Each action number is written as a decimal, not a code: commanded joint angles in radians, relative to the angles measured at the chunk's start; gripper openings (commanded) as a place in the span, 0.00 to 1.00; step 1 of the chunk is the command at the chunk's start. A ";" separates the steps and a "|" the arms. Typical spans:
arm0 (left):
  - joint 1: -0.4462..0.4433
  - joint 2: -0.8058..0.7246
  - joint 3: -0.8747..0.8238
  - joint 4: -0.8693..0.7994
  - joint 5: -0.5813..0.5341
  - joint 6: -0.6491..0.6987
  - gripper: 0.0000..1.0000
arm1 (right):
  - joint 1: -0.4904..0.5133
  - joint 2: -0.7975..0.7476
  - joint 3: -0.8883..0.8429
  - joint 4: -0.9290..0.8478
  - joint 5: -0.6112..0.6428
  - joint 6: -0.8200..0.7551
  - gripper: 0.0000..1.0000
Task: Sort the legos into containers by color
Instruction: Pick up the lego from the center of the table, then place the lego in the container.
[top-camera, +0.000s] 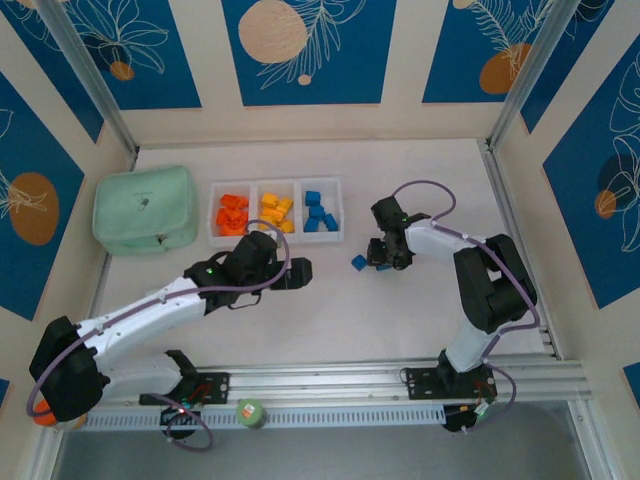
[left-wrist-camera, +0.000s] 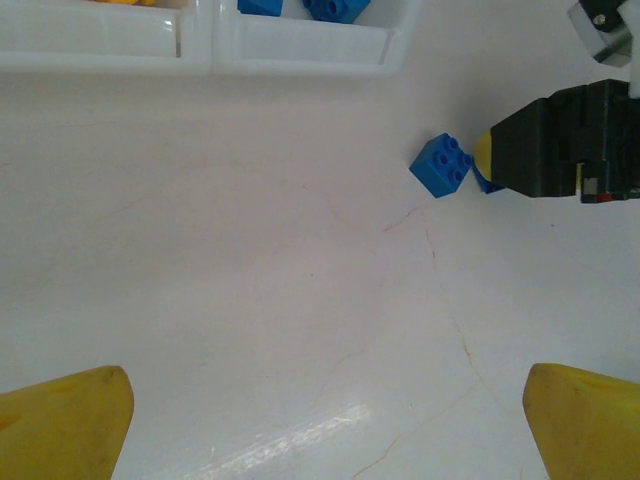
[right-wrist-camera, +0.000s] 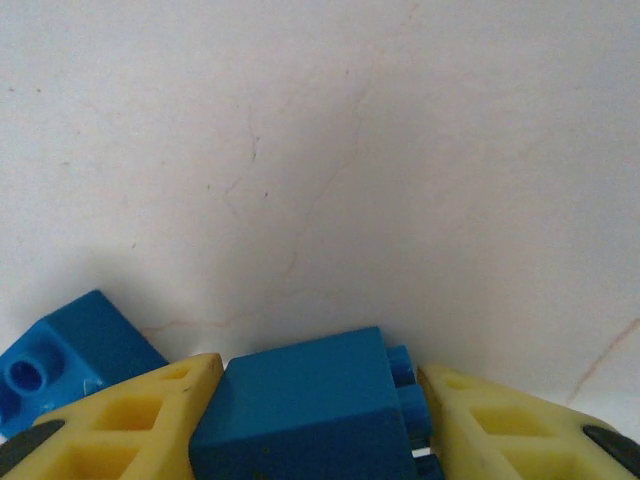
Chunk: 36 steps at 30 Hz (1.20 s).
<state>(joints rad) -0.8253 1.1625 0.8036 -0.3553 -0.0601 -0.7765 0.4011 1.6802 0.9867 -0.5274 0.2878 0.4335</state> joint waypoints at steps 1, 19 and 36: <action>-0.005 -0.015 0.050 -0.047 -0.031 0.039 0.99 | 0.025 -0.074 0.070 -0.074 -0.001 -0.006 0.36; 0.142 -0.128 0.050 -0.186 -0.082 0.121 0.99 | 0.162 0.301 0.766 -0.205 0.058 -0.073 0.36; 0.236 -0.119 0.066 -0.230 -0.044 0.171 0.99 | 0.174 0.550 1.146 -0.319 0.105 -0.114 0.65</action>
<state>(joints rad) -0.6018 1.0462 0.8425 -0.5415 -0.1127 -0.6380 0.5644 2.3016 2.1544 -0.8307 0.3794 0.3359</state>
